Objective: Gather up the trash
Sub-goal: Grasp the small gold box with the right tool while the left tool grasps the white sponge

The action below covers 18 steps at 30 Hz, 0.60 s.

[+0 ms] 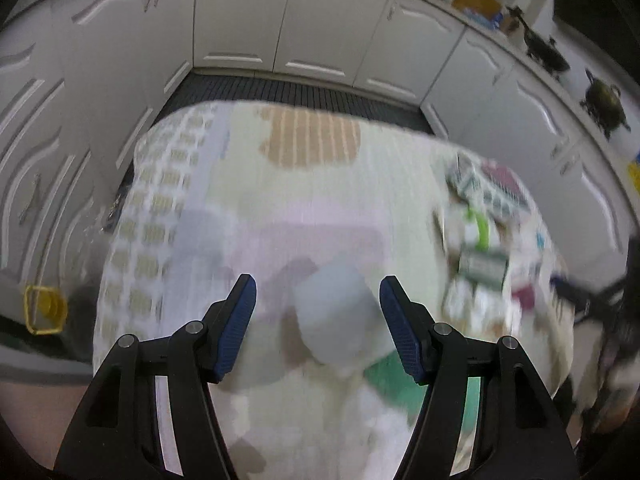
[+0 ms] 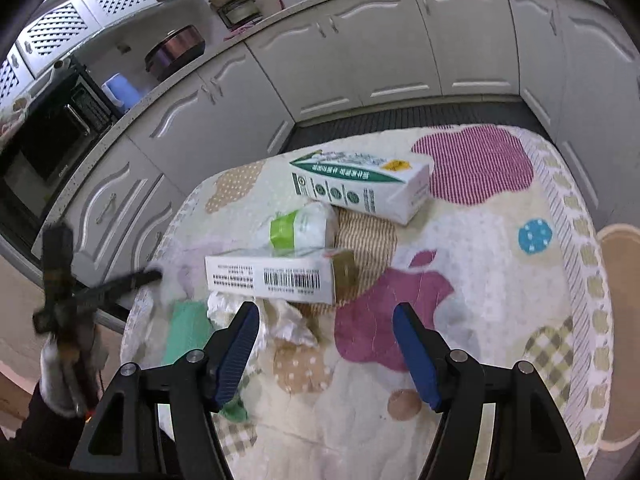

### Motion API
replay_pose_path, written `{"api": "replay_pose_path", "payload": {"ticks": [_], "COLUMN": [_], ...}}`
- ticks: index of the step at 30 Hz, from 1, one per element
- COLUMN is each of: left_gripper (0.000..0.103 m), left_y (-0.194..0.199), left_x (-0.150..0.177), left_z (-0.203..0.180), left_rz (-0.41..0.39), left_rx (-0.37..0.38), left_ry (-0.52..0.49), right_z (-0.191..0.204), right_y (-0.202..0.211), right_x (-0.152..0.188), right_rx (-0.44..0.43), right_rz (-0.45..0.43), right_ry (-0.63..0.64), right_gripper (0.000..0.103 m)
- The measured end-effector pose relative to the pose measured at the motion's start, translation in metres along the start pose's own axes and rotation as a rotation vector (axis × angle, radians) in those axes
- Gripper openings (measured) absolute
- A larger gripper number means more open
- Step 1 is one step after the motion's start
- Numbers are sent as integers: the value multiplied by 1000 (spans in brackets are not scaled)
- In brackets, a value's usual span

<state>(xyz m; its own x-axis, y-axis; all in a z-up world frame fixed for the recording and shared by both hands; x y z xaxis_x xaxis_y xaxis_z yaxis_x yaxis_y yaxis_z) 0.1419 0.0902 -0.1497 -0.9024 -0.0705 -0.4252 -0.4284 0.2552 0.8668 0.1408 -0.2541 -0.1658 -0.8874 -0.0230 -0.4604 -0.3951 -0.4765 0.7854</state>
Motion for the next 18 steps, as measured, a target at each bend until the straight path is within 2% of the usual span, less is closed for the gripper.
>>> {"api": "replay_pose_path", "payload": {"ticks": [2,6,10,14,18], "left_gripper": [64,64,64,68,70], "left_y": [2,16,17,11,2], "left_x": [-12,-10,4,9,4], "left_z": [3,4,7,7,1], "left_rz": [-12,-28,12,35,42], "left_rx": [26,53,76,101,79], "left_ry": [24,14,30,73,111], "right_z": [2,5,6,2,-3], "right_y": [-2,-5,-16,-25,-26], "right_x": [1,2,-1,-6,-12], "right_rx": [7,-11,-100,-193,-256], "right_rz": [6,20,37,42,16], "right_ry": [14,23,-52,-179,-282], "right_gripper": [67,70,73,77,80]}}
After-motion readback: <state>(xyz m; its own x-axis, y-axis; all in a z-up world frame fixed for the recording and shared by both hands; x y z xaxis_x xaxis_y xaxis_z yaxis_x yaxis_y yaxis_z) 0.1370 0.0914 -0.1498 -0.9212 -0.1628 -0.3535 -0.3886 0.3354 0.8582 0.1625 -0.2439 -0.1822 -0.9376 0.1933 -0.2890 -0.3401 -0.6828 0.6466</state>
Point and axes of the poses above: each gripper's, at about its wrist camera, not at the fingertips, and y roughly against the way its jaws point, z to its left, x to its underside, the point moved 2 cm from there along -y, roughly the way its jaws point, and after that the axes turned 5 degrees about z, right-handed, at the moved point
